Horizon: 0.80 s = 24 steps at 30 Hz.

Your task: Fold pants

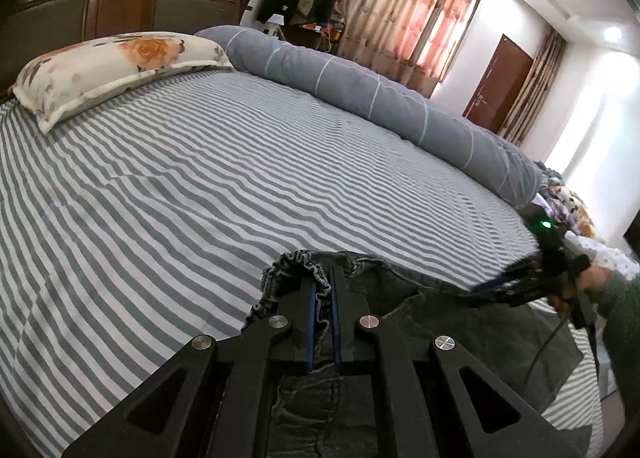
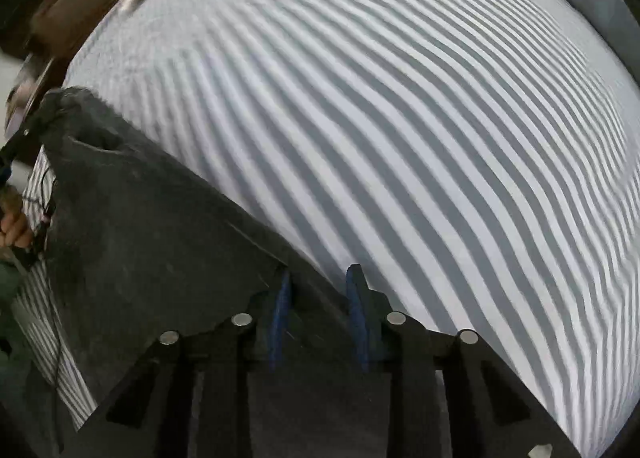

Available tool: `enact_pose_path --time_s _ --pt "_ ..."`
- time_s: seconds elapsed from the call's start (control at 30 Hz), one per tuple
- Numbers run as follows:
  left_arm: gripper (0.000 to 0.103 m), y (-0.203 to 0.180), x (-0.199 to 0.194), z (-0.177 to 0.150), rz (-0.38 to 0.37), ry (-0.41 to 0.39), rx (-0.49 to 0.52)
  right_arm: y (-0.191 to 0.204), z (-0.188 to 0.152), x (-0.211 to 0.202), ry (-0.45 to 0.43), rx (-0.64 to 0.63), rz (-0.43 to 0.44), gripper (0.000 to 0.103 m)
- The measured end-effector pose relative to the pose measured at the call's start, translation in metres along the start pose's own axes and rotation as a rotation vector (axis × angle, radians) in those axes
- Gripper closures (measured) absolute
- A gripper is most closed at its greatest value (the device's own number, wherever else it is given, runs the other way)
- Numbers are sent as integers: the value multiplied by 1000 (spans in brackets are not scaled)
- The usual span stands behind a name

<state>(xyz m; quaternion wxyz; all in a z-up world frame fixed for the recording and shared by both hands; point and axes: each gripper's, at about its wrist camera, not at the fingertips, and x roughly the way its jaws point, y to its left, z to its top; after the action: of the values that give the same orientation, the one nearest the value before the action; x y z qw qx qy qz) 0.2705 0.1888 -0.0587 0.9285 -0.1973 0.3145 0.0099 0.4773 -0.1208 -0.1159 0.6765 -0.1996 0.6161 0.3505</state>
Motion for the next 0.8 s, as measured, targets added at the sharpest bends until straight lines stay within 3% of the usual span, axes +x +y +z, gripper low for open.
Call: enact_pose_path --time_s 0.23,0.43,0.67,0.7,0.8 --pt "97 2 7 -1 27 10 -23 -32 -41 -13 33 22 -66 74" --pt "97 8 15 -1 60 30 -51 -64 -53 -27 18 31 -40 78" --pt "97 1 22 -2 113 46 -39 -56 -63 -20 -30 -13 -68 75" --pt "97 0 22 -2 111 48 -43 -52 -65 -20 -36 -16 -80 84" --pt "97 -3 21 1 107 61 -48 -35 -71 -22 -44 -25 -120 96"
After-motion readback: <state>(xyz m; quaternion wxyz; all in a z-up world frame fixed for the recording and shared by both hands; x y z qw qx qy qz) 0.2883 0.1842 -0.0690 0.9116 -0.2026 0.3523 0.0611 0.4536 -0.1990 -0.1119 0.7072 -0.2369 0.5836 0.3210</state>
